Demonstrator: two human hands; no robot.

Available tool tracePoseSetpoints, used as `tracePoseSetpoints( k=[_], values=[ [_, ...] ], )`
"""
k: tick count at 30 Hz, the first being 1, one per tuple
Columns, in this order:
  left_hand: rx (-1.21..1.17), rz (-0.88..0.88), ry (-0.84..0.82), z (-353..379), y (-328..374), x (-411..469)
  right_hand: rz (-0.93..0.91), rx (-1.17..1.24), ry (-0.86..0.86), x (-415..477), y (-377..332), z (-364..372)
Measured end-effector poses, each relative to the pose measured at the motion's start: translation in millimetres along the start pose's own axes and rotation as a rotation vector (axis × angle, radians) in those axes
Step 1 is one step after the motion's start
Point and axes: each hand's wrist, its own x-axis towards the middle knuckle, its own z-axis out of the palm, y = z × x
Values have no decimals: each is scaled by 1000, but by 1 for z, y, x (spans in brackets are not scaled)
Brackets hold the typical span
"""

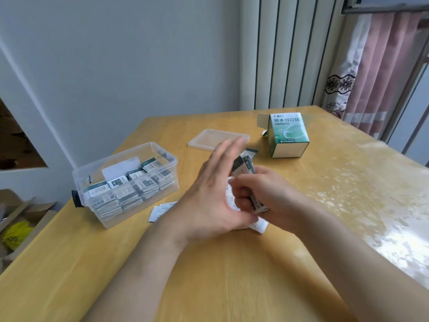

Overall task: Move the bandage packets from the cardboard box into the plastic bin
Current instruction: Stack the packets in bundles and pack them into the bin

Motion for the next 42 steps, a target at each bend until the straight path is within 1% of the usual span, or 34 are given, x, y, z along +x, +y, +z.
tracePoseSetpoints(
  k=[1,2,4,5,6,8,10,12,14,18,22,26,29,32,36,42],
  values=[
    [9,-64,-34,-8,-6,1,-32,-139,45,3,1,-4],
    [61,-130,-81,-17,-13,1,-83,-370,98,6,2,-8],
    [263,-252,-178,-29,-26,-1,-164,-933,170,8,3,-20],
    [350,-307,-209,-31,-30,-3,-127,-1121,180,7,2,-24],
    [400,-347,-234,-31,-32,-3,-48,-1212,160,5,0,-27],
    [425,-375,-287,-24,-29,-2,118,-1204,63,-2,-7,-29],
    [423,-357,-325,-19,-26,0,181,-1220,-9,-6,-11,-24],
    [400,-349,-327,-19,-25,0,160,-1296,-21,-6,-9,-17],
    [371,-351,-314,-21,-26,-1,136,-1313,-15,-5,-5,-12],
    [281,-349,-335,-22,-27,-1,121,-1271,-44,-5,-3,-10],
    [242,-378,-362,-19,-27,0,15,-1213,-77,-6,-2,-9],
    [331,-375,-326,-18,-25,0,-52,-1186,-105,-6,-1,-9],
    [373,-353,-306,-18,-24,1,-24,-1178,-113,-4,0,-9],
    [350,-365,-312,-18,-23,0,9,-1187,-109,-3,0,-9],
    [339,-387,-321,-17,-20,0,-9,-1208,-110,-2,1,-10],
    [480,-331,-286,-16,-14,-2,-44,-1230,-134,-5,0,-10]
  ],
)
